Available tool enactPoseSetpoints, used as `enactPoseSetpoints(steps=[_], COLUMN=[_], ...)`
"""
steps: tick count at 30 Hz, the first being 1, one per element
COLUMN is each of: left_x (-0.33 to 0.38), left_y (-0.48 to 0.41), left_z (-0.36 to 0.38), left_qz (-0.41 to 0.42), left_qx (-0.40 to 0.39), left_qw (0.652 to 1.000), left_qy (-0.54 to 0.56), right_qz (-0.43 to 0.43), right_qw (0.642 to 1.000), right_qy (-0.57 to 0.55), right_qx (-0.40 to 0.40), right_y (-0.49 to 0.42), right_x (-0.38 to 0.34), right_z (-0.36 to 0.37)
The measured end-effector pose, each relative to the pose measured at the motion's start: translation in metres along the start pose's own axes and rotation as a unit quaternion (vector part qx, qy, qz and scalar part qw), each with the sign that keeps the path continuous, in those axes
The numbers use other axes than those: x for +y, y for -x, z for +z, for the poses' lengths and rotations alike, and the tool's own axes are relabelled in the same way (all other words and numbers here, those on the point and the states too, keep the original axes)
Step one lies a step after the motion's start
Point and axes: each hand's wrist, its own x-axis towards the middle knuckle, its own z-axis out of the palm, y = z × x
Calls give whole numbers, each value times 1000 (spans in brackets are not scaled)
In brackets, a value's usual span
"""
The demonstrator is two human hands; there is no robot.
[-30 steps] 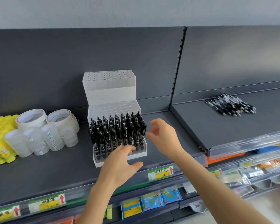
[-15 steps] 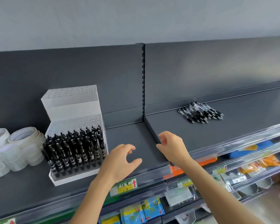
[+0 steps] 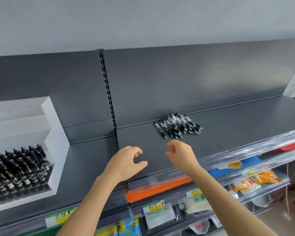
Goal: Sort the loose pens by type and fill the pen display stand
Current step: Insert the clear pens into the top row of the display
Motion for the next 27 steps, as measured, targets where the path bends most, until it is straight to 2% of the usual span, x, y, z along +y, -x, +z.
enactPoseSetpoints(steps=[6,11,17,23,27], left_x=[22,29,35,45,61], left_y=[-59,-119,-180,-223,-243], left_z=[25,40,51,70,77], left_qz=[8,-18,-69,-139,-192], left_qx=[-12,7,-11,8,29], left_qw=[1000,997,997,990,981], left_qy=[22,71,43,17,19], right_qz=[23,31,40,62,69], right_qw=[1000,999,997,995,993], right_qy=[-2,5,31,71,91], right_qx=[14,39,61,37,-8], right_y=[-25,-69,-129,-183,-212], right_x=[37,55,78,113,130], right_z=[-24,-42,-56,-72,-75])
